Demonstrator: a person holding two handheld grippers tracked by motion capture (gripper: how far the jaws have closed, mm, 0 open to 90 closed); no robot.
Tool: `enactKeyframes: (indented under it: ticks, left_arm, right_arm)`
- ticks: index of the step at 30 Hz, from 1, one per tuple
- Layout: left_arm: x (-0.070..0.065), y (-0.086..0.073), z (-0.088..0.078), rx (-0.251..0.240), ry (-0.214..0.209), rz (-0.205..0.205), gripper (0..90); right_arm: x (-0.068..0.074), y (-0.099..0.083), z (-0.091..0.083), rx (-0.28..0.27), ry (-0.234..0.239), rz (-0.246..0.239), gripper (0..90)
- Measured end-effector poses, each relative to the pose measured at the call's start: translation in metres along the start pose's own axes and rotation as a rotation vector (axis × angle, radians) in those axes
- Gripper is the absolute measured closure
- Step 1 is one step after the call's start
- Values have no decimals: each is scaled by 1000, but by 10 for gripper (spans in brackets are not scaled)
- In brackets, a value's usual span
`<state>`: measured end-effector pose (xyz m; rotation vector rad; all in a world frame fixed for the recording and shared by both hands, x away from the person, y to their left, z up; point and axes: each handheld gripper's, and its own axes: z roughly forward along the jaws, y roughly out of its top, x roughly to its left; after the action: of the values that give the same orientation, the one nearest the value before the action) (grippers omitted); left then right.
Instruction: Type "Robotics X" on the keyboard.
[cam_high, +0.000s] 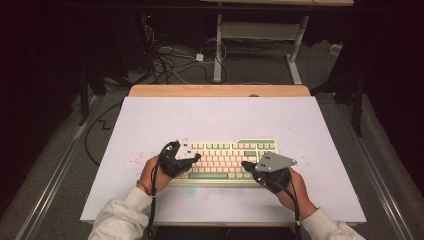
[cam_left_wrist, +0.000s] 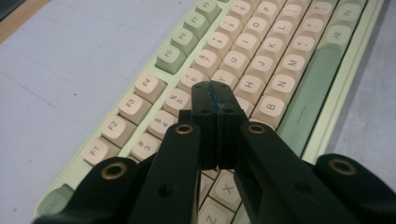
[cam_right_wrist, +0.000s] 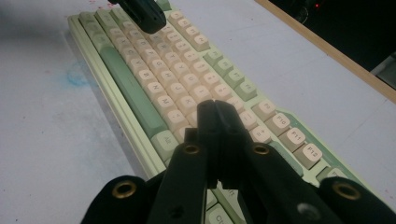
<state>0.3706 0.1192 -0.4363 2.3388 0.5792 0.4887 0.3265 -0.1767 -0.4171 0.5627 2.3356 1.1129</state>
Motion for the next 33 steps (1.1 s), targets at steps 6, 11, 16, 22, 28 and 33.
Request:
enactKeyframes:
  ticks: [6, 11, 16, 22, 28, 33]
  left_arm:
    - [1, 6, 6, 4, -17, 1, 876]
    - [-2, 11, 14, 20, -24, 20, 876]
    - [0, 12, 19, 29, -30, 14, 876]
    - [1, 14, 24, 48, -30, 21, 876]
    - [1, 15, 29, 64, -26, 31, 875]
    - [0, 16, 32, 80, -31, 30, 877]
  right_arm:
    - [-1, 0, 0, 1, -1, 0, 900]
    - [-2, 0, 1, 7, -1, 0, 900]
    - [-2, -1, 0, 8, 0, 0, 900]
    - [-3, -2, 1, 15, 3, 0, 900]
    - [-3, -1, 2, 18, 3, 1, 900]
    - [-3, -2, 2, 25, 6, -1, 900]
